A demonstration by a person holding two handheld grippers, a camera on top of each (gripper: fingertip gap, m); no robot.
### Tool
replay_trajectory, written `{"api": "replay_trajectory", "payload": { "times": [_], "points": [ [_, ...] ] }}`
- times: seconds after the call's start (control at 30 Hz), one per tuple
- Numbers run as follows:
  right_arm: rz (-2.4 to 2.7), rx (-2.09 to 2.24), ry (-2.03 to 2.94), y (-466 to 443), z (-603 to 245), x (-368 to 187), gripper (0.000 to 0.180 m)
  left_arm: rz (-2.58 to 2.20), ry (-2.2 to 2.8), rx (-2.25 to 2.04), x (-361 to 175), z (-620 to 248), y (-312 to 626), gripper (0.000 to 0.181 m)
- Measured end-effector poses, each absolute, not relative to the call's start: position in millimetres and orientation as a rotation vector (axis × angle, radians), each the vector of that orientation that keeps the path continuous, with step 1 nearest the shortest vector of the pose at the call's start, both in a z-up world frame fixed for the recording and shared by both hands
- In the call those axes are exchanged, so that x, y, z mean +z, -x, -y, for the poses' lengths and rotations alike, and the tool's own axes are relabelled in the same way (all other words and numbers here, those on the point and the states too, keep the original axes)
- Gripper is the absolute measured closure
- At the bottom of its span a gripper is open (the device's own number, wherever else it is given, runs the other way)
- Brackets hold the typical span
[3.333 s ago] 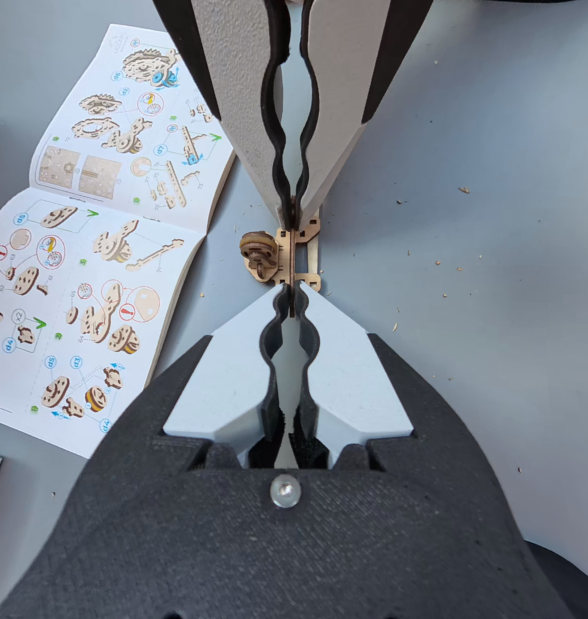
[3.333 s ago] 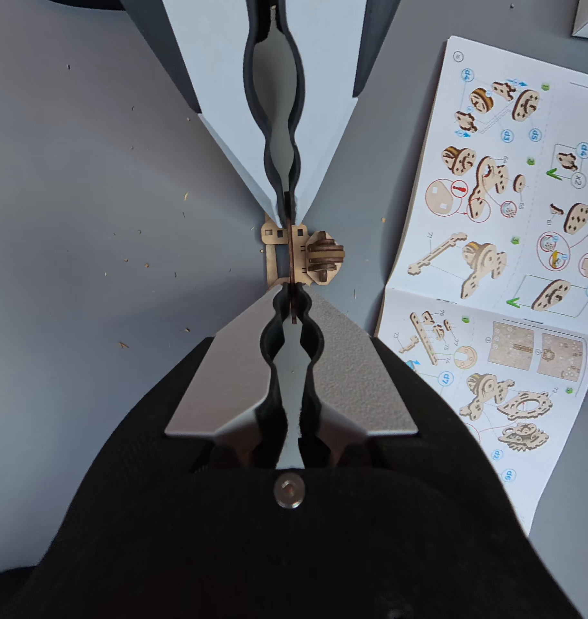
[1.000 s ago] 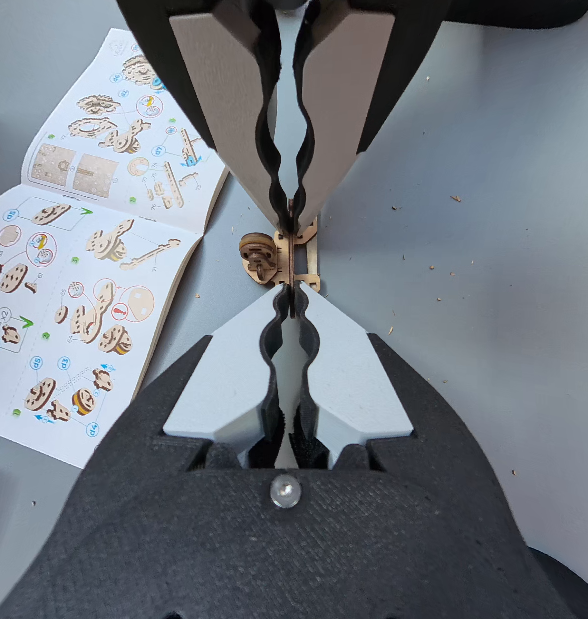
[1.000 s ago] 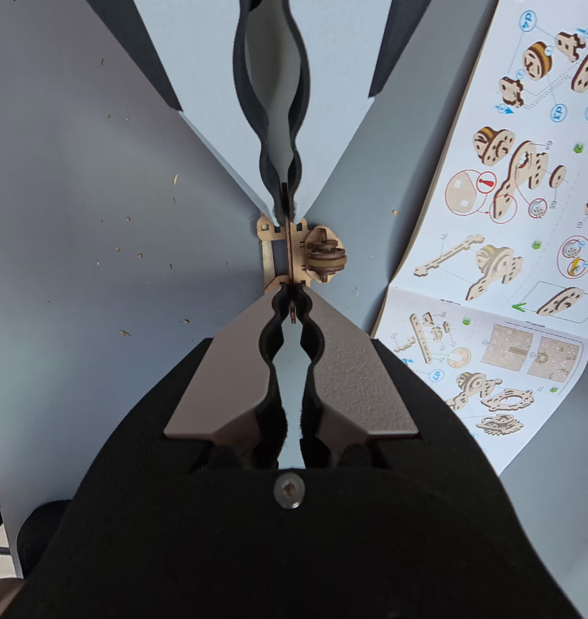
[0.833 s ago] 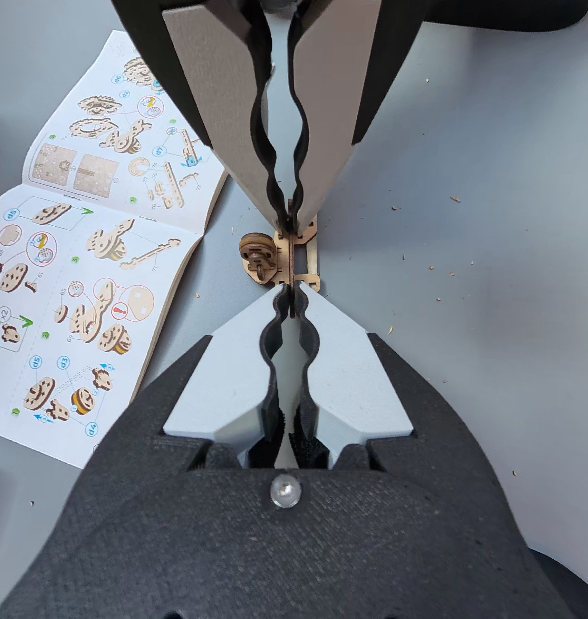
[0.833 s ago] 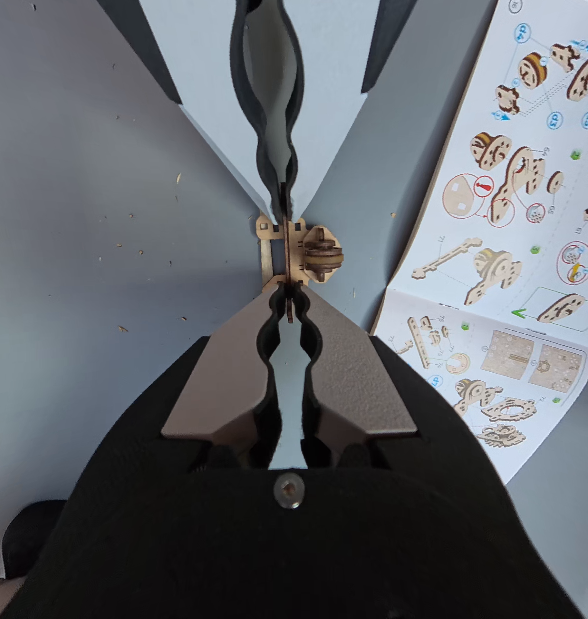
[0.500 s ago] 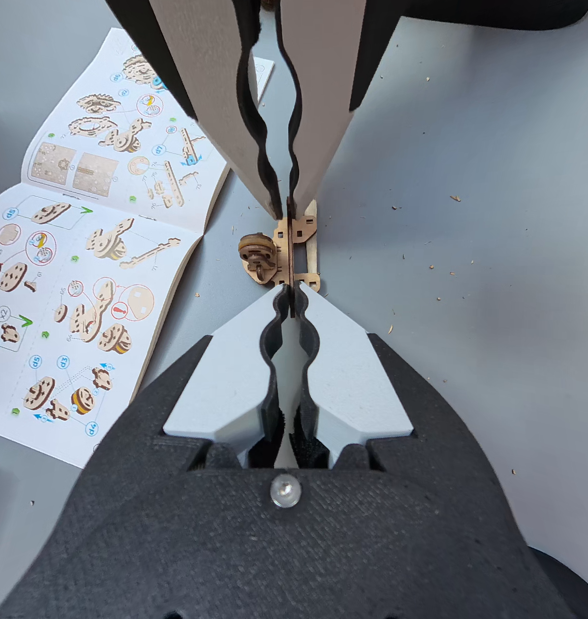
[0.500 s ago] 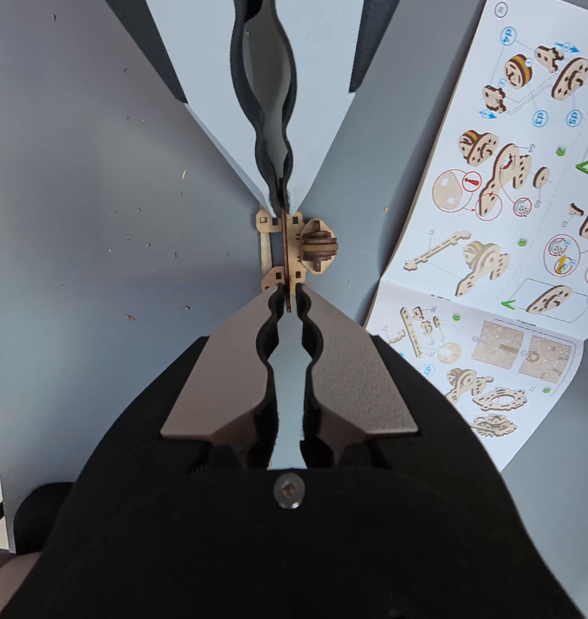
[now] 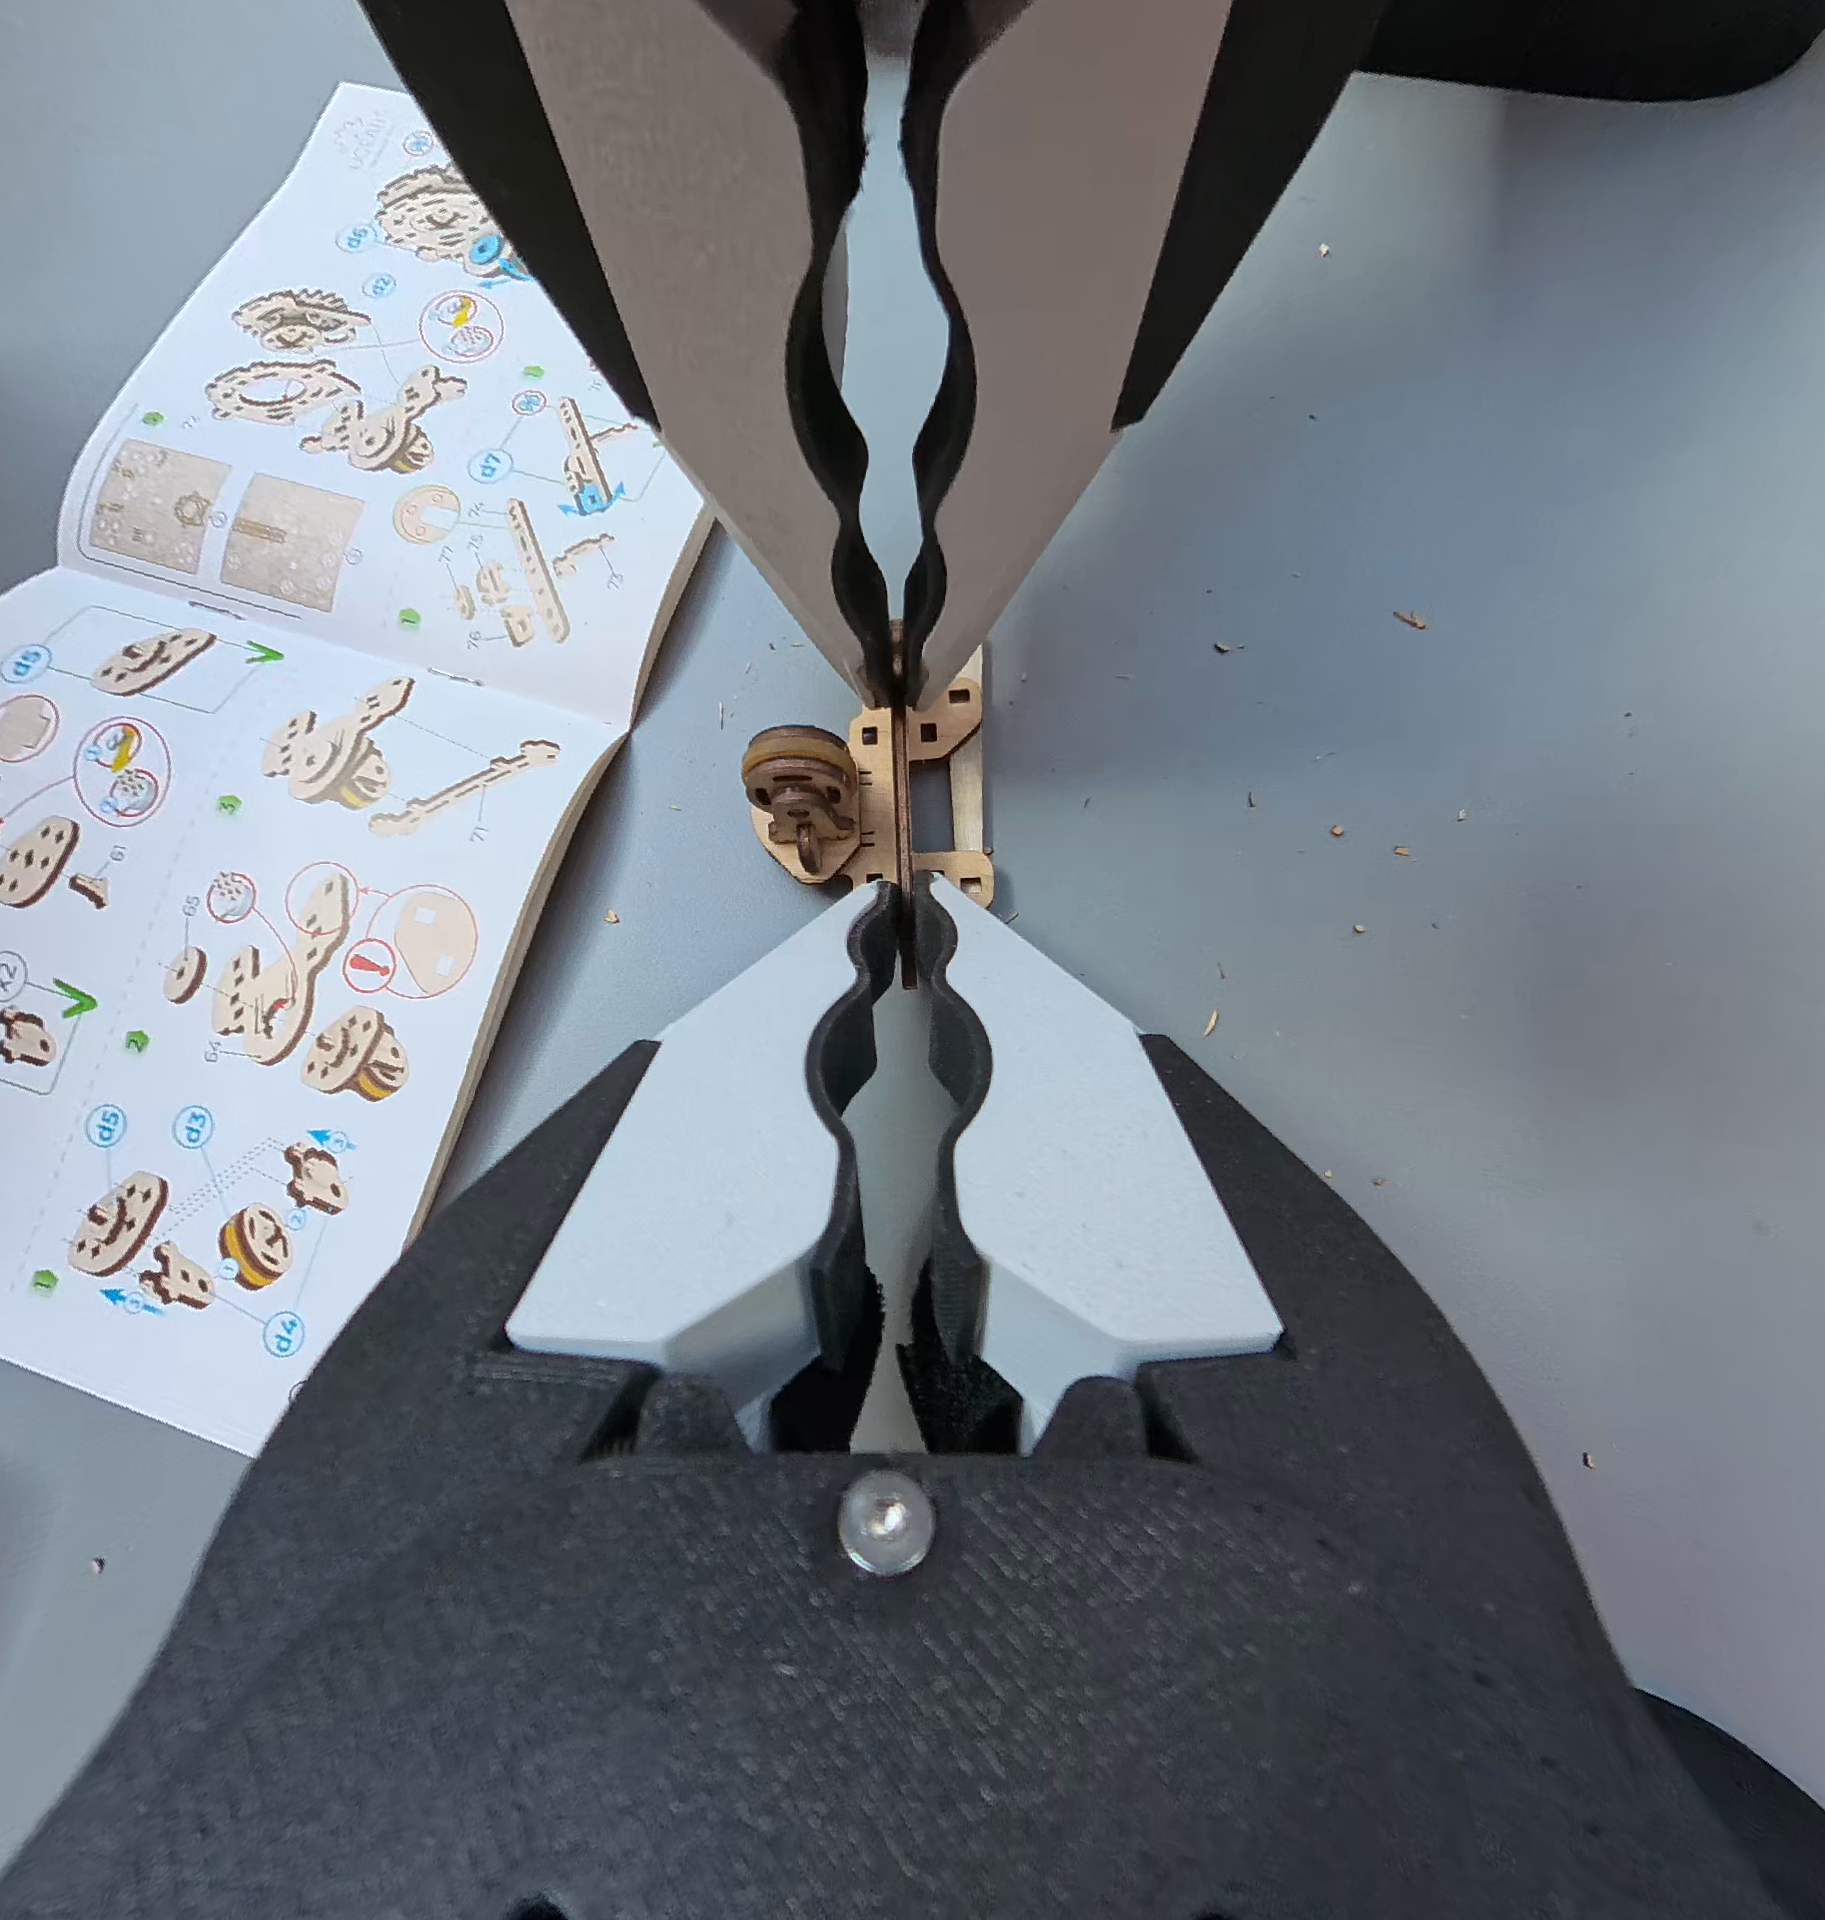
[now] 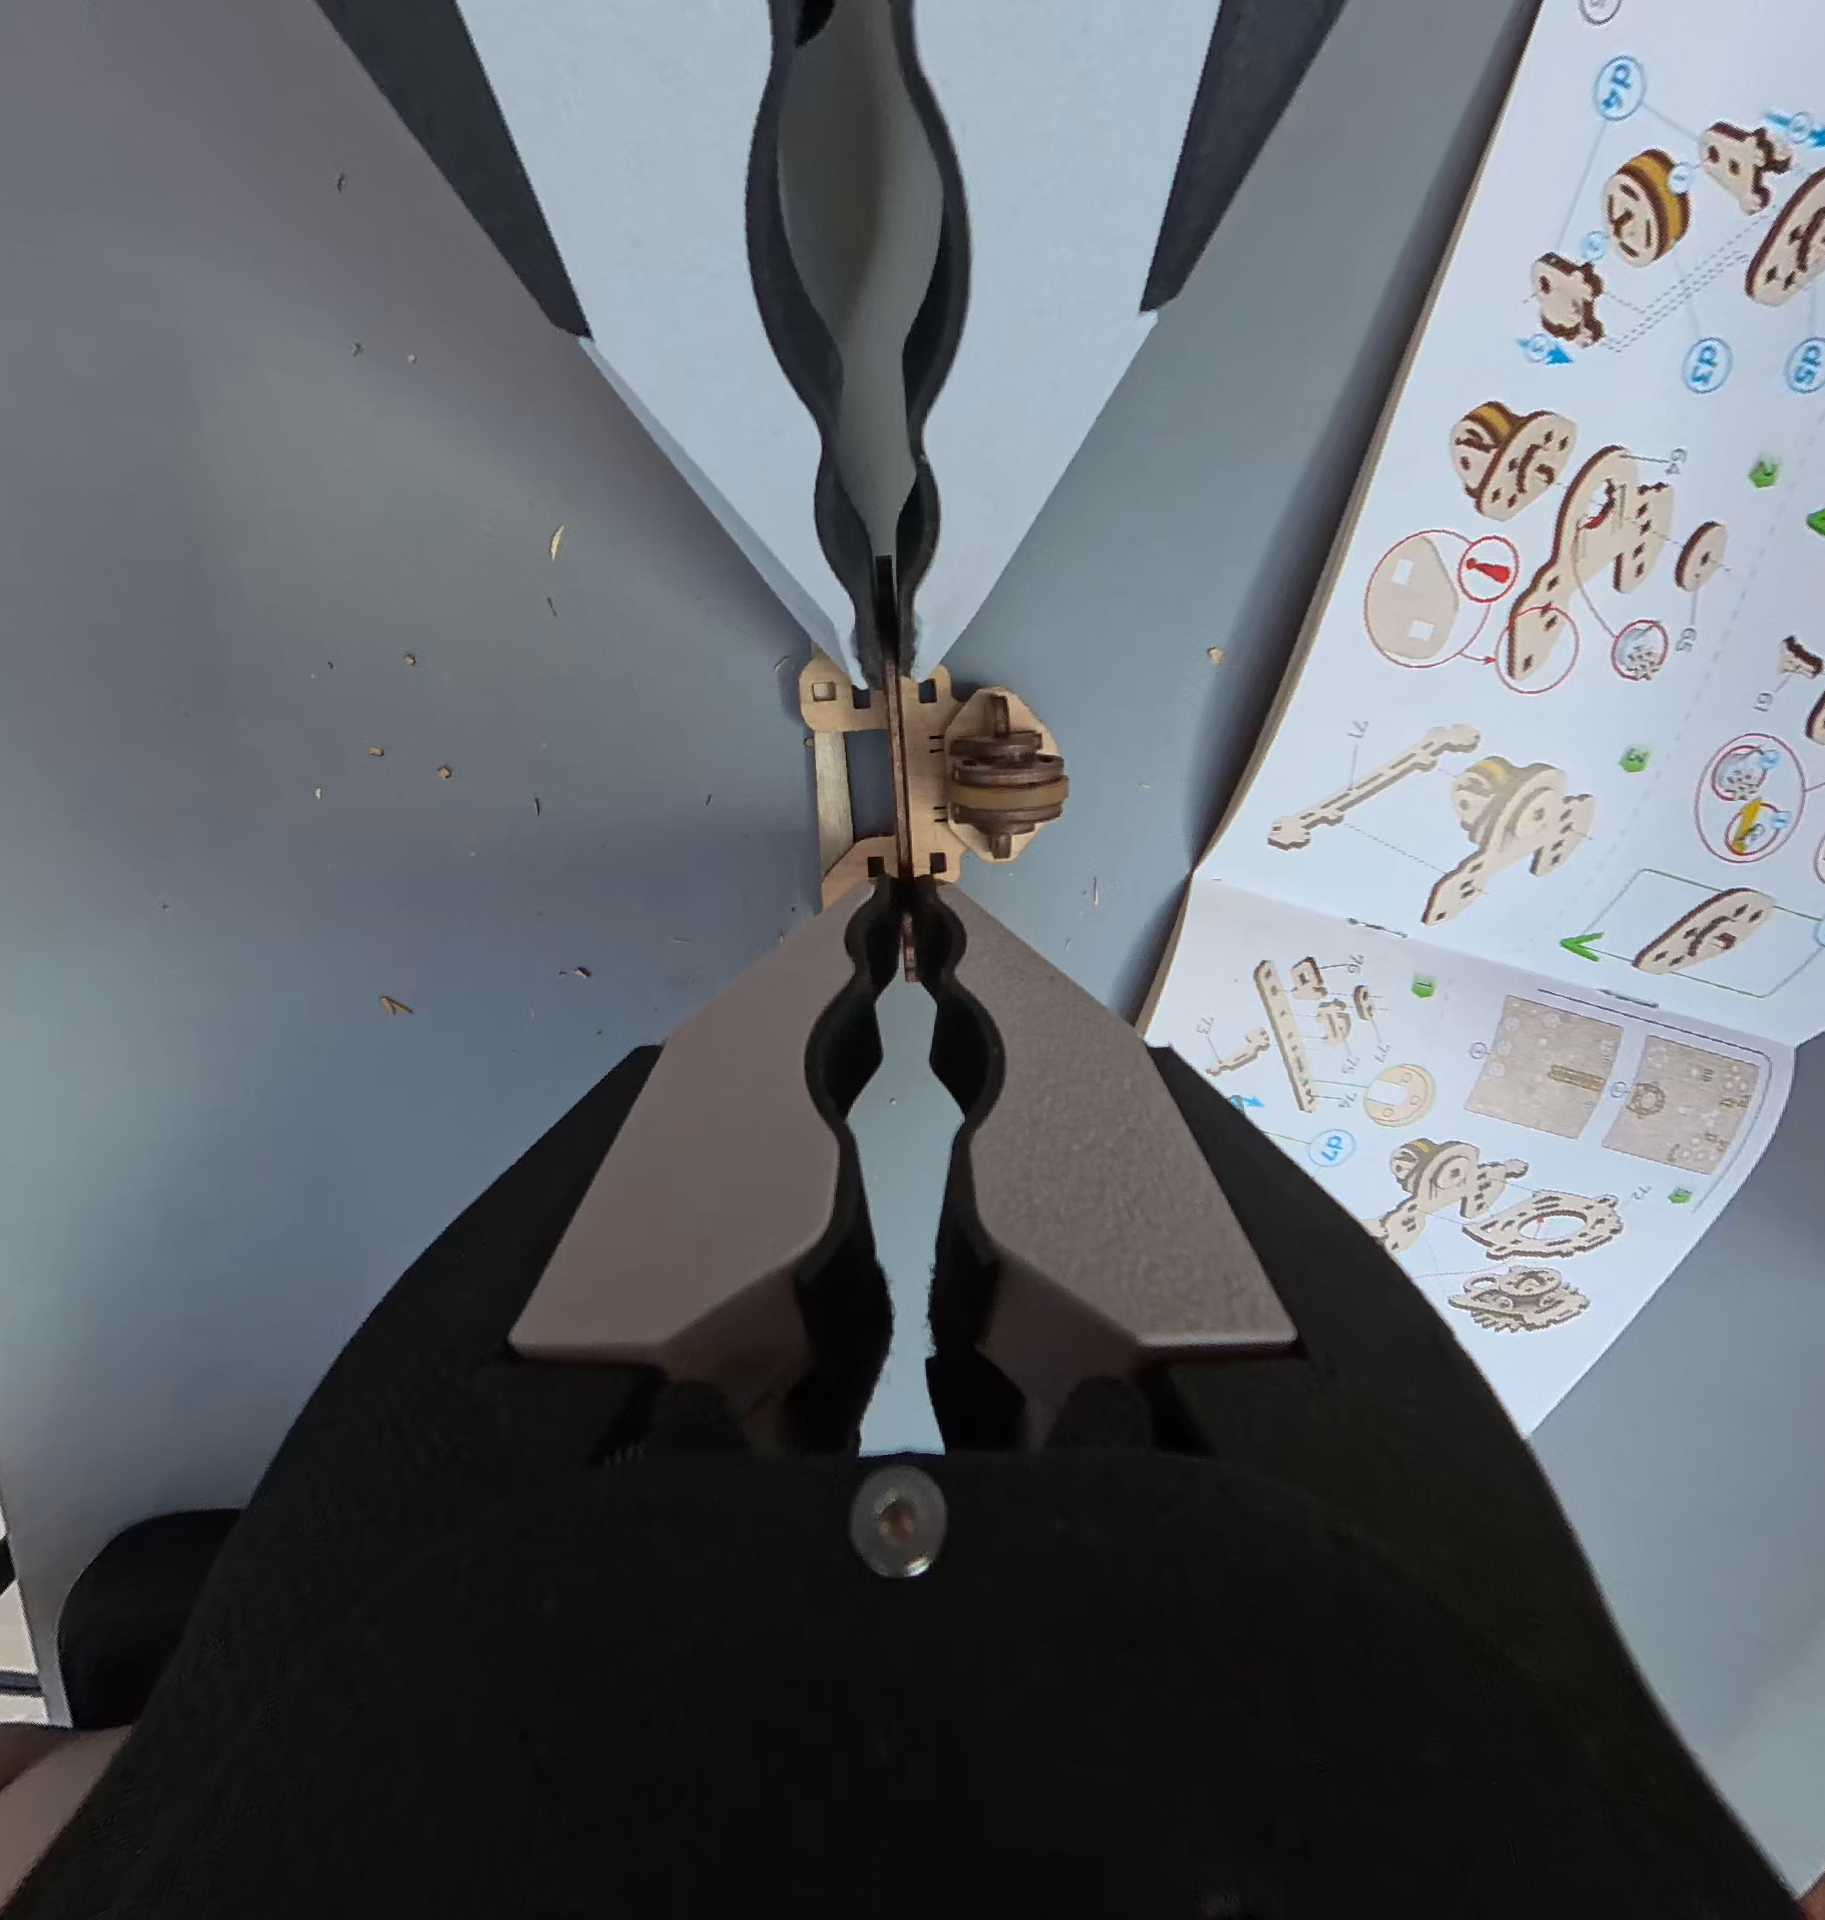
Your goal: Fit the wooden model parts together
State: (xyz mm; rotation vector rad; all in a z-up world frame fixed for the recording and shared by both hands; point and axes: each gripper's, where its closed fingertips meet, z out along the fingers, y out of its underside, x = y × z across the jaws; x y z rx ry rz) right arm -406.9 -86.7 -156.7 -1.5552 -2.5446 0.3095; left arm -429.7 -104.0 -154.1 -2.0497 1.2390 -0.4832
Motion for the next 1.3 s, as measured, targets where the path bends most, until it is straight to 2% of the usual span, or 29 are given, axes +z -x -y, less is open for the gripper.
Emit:
{"api": "replay_trajectory", "payload": {
  "times": [0.47, 0.63, 0.73, 0.97, 1.3],
  "points": [
    [2.522, 0.425, 1.520, 407.8, 87.0, -153.5, 0.177, -1.236, 2.052, -0.496, -154.5, 104.6, 429.9, 0.179],
    [2.405, 0.537, 1.546, 413.0, 91.1, -122.2, 0.180, -1.242, 2.056, -0.511, -154.5, 105.7, 429.5, 0.179],
    [2.450, 0.377, 1.509, 409.6, 85.6, -140.1, 0.180, -1.245, 2.055, -0.503, -154.5, 105.7, 429.4, 0.179],
    [2.475, 0.349, 1.533, 407.3, 88.0, -151.4, 0.180, -1.247, 2.051, -0.491, -154.4, 105.6, 429.3, 0.179],
    [2.425, 0.390, 1.469, 413.6, 89.4, -141.1, 0.180, -1.247, 2.051, -0.496, -154.7, 105.7, 429.2, 0.179]
  ]
}}
